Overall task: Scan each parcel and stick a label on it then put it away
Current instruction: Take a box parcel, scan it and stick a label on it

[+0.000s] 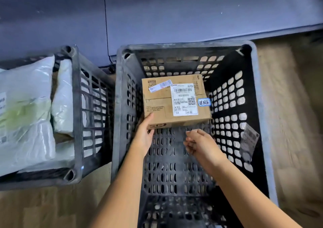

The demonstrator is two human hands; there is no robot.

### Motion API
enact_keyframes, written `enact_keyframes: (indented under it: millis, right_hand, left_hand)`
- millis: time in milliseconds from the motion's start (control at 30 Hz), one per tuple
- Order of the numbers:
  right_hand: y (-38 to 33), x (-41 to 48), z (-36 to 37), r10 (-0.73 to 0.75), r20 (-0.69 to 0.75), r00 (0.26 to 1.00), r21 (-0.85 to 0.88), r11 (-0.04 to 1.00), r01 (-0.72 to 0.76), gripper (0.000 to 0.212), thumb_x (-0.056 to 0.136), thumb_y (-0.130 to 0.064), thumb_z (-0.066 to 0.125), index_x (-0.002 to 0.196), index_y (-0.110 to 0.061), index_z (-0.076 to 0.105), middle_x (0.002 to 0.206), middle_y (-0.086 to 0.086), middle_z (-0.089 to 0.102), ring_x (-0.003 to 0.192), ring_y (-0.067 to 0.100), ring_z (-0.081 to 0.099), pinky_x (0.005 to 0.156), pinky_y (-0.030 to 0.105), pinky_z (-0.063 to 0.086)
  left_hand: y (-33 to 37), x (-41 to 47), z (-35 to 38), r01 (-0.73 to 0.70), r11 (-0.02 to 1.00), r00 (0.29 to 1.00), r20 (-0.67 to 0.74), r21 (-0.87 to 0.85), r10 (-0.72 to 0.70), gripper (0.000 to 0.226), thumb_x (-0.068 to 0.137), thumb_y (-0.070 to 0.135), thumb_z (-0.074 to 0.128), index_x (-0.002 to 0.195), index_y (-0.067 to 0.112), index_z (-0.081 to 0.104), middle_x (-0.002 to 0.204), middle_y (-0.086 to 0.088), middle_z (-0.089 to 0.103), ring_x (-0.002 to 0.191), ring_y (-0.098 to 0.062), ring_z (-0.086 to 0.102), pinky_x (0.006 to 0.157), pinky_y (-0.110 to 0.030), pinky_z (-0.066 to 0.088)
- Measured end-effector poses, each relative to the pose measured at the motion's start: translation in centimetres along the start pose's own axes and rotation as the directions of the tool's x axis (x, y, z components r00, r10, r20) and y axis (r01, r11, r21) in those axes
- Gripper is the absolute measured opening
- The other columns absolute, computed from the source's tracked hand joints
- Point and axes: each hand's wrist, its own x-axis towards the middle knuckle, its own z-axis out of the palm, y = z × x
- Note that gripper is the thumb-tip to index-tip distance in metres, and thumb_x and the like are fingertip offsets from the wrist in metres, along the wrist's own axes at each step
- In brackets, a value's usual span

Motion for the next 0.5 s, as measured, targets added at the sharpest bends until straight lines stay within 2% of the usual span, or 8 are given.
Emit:
enact_keyframes:
  millis: [100, 167, 267, 333, 433, 500]
  right_hand:
    - [-0.4, 1.8, 0.8, 0.000, -0.003, 1.000, -0.017, 1.000, 0.000, 0.024, 0.096, -0.006, 0.047, 0.074, -0.015, 0.040, 0.063, -0.001, 0.042, 0.062, 0.012, 0.045, 0.061, 0.025, 0.034]
    - [-0.6, 2.6, 1.2, -0.006, -0.004, 1.000, -0.014, 1.000, 0.006, 0.025, 0.096, -0.005, 0.046, 0.074, -0.014, 0.040, 0.062, -0.001, 0.042, 0.060, 0.012, 0.045, 0.061, 0.024, 0.035]
    - [-1.0, 2.9, 1.4, -0.011, 0.007, 1.000, -0.008, 1.000, 0.011, 0.023, 0.096, -0.005, 0.046, 0.077, -0.015, 0.040, 0.062, -0.001, 0.042, 0.062, 0.012, 0.046, 0.062, 0.023, 0.037]
    - [-1.3, 2.6, 1.5, -0.019, 0.009, 1.000, -0.028, 0.999, 0.019, 0.021, 0.096, -0.005, 0.045, 0.079, -0.016, 0.040, 0.063, -0.001, 0.043, 0.063, 0.012, 0.046, 0.063, 0.024, 0.037]
    - [-2.0, 1.0, 1.8, -0.021, -0.012, 1.000, -0.062, 0.998, 0.020, 0.020, 0.095, -0.006, 0.046, 0.079, -0.016, 0.042, 0.063, -0.002, 0.044, 0.064, 0.014, 0.046, 0.061, 0.025, 0.037]
    - [-2.9, -1.0, 2.3, -0.017, -0.019, 1.000, -0.064, 0.998, 0.016, 0.018, 0.095, -0.006, 0.047, 0.080, -0.016, 0.045, 0.063, -0.001, 0.044, 0.066, 0.014, 0.046, 0.063, 0.025, 0.038]
  left_hand:
    - [-0.1, 2.1, 0.1, -0.056, 0.998, 0.998, -0.019, -0.003, 0.056, 0.037, 0.093, 0.024, 0.055, 0.130, 0.024, 0.049, 0.130, 0.006, 0.052, 0.128, -0.006, 0.038, 0.115, -0.028, 0.016]
    - [-0.3, 3.6, 0.4, -0.097, 0.995, 0.992, -0.081, 0.018, 0.098, 0.045, 0.094, 0.025, 0.054, 0.137, 0.022, 0.044, 0.133, 0.007, 0.050, 0.124, -0.005, 0.040, 0.110, -0.025, 0.019]
    - [-0.4, 5.7, 1.1, -0.118, 0.979, 0.944, -0.288, 0.168, 0.163, 0.042, 0.098, 0.021, 0.049, 0.140, 0.020, 0.043, 0.139, 0.000, 0.050, 0.126, -0.017, 0.046, 0.099, -0.026, 0.032]
    - [0.1, 5.4, 1.9, -0.082, 0.953, 0.921, -0.342, 0.292, 0.184, 0.044, 0.100, 0.019, 0.043, 0.143, 0.018, 0.038, 0.144, -0.006, 0.045, 0.127, -0.024, 0.046, 0.101, -0.029, 0.036]
    - [1.4, 1.9, 3.5, -0.059, 0.869, 0.922, -0.308, 0.491, 0.236, 0.046, 0.102, 0.019, 0.035, 0.148, 0.014, 0.028, 0.151, -0.006, 0.035, 0.135, -0.027, 0.037, 0.107, -0.037, 0.032]
    - [2.6, -1.9, 4.1, -0.094, 0.804, 0.931, -0.235, 0.587, 0.281, 0.043, 0.102, 0.019, 0.035, 0.144, 0.012, 0.034, 0.147, -0.005, 0.041, 0.132, -0.026, 0.041, 0.104, -0.035, 0.035]
